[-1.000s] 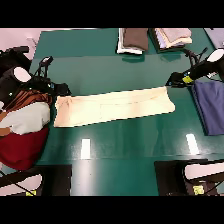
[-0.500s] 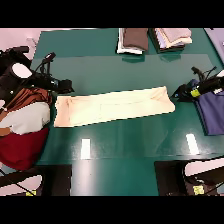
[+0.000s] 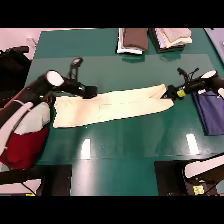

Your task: Fold the shirts.

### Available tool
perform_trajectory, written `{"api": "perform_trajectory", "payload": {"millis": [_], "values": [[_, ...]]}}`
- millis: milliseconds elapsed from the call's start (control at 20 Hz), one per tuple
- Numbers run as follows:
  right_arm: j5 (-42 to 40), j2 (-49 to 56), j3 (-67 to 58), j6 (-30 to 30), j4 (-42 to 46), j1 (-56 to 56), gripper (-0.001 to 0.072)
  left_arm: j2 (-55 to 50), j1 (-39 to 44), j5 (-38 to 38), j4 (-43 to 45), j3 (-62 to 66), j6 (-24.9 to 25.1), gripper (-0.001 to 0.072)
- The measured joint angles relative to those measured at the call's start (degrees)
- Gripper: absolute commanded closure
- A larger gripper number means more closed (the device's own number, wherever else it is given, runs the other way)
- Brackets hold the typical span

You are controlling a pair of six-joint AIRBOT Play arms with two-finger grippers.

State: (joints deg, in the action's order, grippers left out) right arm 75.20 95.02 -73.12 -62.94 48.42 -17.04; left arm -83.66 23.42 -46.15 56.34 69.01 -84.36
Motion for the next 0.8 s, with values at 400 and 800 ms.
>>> {"api": "perform_trajectory", "payload": {"millis": [400, 800], "values": [[4.1, -12.3, -15.1, -5.7, -0.9, 8.2, 0.0699, -15.9, 7.1, 0.6, -0.2, 13.5, -1.1, 0.0687], [4.3, -15.1, -26.3, -11.9, -0.9, 21.5, 0.0699, -22.0, 9.2, 0.0, -1.2, 18.9, -1.3, 0.0687]]}}
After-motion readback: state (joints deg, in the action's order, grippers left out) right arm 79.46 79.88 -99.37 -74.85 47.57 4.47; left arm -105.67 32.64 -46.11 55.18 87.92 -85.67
